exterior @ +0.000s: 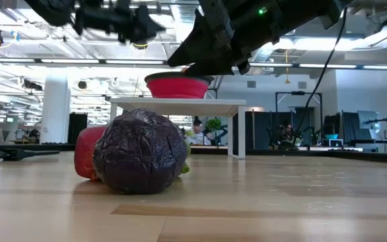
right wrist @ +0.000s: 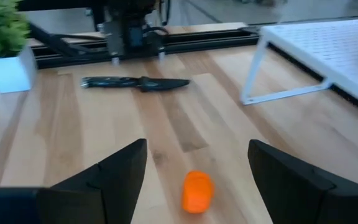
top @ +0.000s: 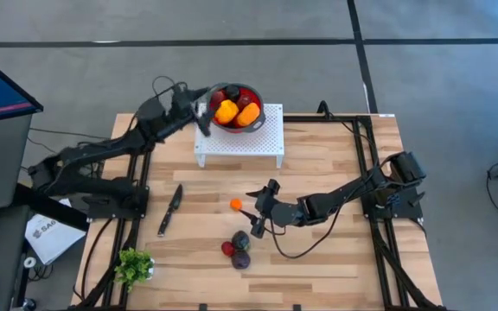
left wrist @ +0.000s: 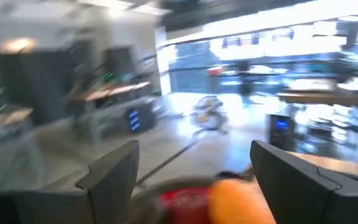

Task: Pick & Place Fruit
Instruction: Put the orange into the red strainer bowl on the shelf

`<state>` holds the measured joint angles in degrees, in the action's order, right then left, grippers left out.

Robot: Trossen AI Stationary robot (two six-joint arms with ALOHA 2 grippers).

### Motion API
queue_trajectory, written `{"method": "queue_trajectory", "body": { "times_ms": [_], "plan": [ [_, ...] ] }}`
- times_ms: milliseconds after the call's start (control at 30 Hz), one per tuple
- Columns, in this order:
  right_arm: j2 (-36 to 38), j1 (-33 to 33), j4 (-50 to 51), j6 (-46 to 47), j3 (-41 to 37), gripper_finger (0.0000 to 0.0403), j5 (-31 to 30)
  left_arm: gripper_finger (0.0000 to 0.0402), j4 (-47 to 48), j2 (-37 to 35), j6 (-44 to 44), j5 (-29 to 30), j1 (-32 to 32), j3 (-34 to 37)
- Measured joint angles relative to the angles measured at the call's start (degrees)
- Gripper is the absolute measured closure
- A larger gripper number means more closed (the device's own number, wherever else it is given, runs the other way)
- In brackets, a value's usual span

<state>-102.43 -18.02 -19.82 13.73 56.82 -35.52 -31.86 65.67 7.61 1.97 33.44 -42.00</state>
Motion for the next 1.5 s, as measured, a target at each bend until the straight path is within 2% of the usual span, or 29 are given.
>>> {"method": "queue_trajectory", "body": {
  "times_ms": [133,233,333,433,600,767,900,1033,1267,1500],
  "plan": [
    [0.0,-0.94,-0.32,-0.06,-0.13,0.0128,-5.01,0.0117,7.9,-5.39,8.87,-0.41,-11.64,-0.04],
    [0.0,-2.82,-2.67,-0.19,-2.3,0.0128,-11.98,0.0123,16.21,-7.01,9.65,4.59,-21.79,-0.04],
    [0.01,-5.43,-7.86,-0.16,-6.31,0.0128,-20.48,0.0127,23.47,-6.63,7.34,12.84,-31.72,0.65],
    [0.48,-8.04,-11.5,1.97,-10.59,0.0128,-26.14,0.0128,24.65,-4.46,3.47,19.53,-40.5,3.43],
    [0.47,-10.29,-13.74,9.15,-14.94,0.0129,-26.43,0.0127,24.76,2.85,-9.19,24.67,-49.86,7.71],
    [-0.06,-10.11,-13.99,12.69,-15.64,0.0129,-26.1,0.0128,22.51,15.4,-20.4,25.04,-49.93,9.07],
    [-0.04,-9.07,-14.45,12.71,-15.58,0.0129,-26.08,0.0128,15.15,25.35,-21.49,25.52,-47.47,9.11],
    [-0.04,-8.38,-15.4,12.77,-15.58,0.0129,-26.03,0.0128,9.17,31.69,-21.5,24.34,-45.71,9.09],
    [-0.04,-8.48,-15.69,12.88,-15.58,0.0129,-25.89,0.0141,7.0,33.91,-21.61,23.26,-45.25,9.05],
    [-0.04,-8.48,-16.19,12.9,-15.58,0.0129,-25.89,0.0223,6.4,33.27,-21.48,23.24,-45.25,9.01]
  ]
}}
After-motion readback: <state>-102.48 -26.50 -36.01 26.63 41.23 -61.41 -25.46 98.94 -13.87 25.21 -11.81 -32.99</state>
